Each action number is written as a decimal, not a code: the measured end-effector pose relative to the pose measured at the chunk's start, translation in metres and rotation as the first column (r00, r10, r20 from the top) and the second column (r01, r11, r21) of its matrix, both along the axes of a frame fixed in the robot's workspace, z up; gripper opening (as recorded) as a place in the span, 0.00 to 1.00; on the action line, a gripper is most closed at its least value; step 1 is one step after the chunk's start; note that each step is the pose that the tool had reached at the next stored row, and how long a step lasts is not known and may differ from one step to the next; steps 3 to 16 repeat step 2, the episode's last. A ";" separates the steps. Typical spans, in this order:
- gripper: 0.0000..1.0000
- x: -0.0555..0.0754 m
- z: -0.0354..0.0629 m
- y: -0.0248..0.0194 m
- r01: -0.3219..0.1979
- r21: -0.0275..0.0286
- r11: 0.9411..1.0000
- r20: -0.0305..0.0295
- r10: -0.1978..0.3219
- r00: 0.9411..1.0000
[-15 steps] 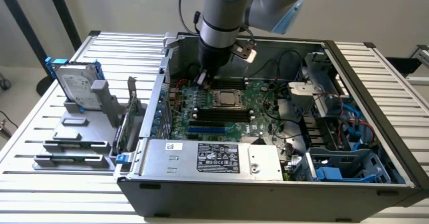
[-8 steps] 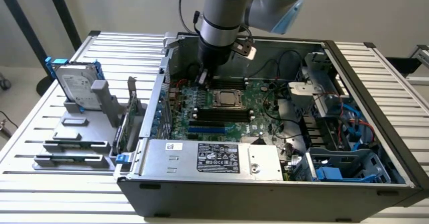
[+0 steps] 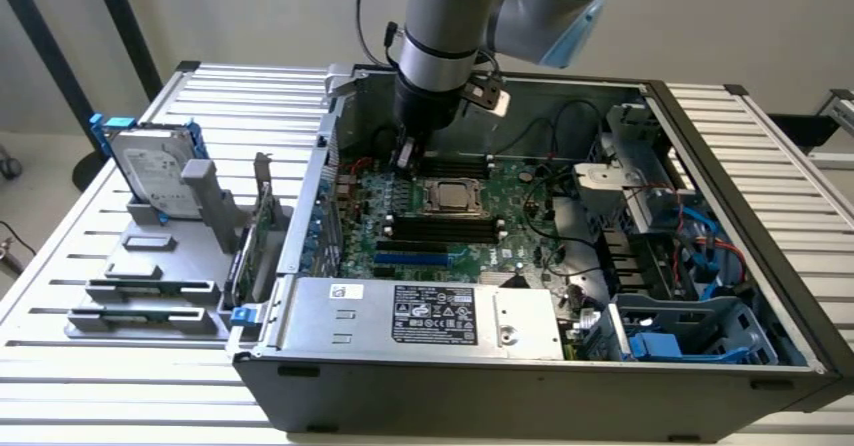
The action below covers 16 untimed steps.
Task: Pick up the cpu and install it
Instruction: 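Install the first cpu locking lever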
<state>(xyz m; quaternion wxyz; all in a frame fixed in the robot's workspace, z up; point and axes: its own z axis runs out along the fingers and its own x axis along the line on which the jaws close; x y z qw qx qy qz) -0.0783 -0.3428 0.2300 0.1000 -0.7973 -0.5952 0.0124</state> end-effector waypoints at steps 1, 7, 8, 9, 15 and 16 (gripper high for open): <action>0.11 0.000 0.0000 0.0000 0.000 0.000 1.000 0.000 0.000 1.000; 0.11 0.000 0.0000 0.0000 0.000 0.000 1.000 0.000 0.000 1.000; 0.11 0.000 0.0000 0.0000 0.000 0.000 1.000 0.000 0.000 1.000; 0.11 0.000 0.0000 0.0000 0.000 0.000 1.000 0.000 0.000 1.000; 0.11 0.000 0.0000 0.0000 0.000 0.000 1.000 0.000 0.000 1.000; 0.11 0.000 0.0000 0.0000 0.000 0.000 1.000 0.000 0.000 1.000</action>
